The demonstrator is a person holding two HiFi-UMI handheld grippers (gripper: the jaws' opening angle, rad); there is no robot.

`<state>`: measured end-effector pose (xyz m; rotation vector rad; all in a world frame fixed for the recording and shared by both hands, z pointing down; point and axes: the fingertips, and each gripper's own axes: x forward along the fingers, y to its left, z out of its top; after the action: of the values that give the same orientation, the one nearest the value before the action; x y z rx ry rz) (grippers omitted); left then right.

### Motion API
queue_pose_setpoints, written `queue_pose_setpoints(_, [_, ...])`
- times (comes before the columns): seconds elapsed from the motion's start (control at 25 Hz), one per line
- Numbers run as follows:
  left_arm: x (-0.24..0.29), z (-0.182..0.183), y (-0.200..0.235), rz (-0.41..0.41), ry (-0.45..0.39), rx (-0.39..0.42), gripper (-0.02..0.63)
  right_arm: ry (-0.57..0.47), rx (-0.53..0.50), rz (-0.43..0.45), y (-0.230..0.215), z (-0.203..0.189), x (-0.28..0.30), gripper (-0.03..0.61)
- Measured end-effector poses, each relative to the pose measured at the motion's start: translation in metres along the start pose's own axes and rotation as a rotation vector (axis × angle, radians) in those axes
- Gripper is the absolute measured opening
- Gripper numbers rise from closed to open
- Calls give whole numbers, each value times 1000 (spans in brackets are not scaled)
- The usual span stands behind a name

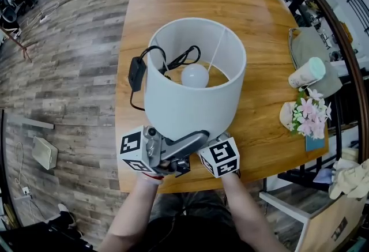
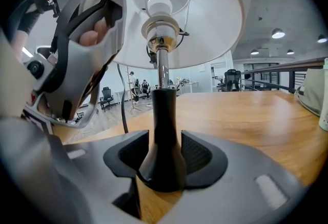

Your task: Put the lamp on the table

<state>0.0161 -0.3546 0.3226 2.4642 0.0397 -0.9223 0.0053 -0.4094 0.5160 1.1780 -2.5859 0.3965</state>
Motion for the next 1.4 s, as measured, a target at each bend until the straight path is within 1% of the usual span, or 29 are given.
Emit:
queue_pose_setpoints(0.36, [-5, -13, -11, -19, 21, 4, 21, -14, 7, -24, 6, -1, -11, 192])
queue_pose_setpoints(0.88, [-11, -35, -23, -35, 59, -20, 34, -20, 11, -68, 14, -8, -28, 192])
queue_pose_setpoints(1.12, [-13, -36, -25, -38, 59, -22, 37, -15, 12, -91, 13, -12, -37, 192])
queue_pose_setpoints(1.28, [-12, -37, -24, -21, 66, -2, 60, -16, 16, -105, 12, -13, -42, 192])
queue_pose_setpoints(1.4, [-14, -42, -22, 16, 102, 20, 80, -19, 17, -114, 14, -13, -44, 192])
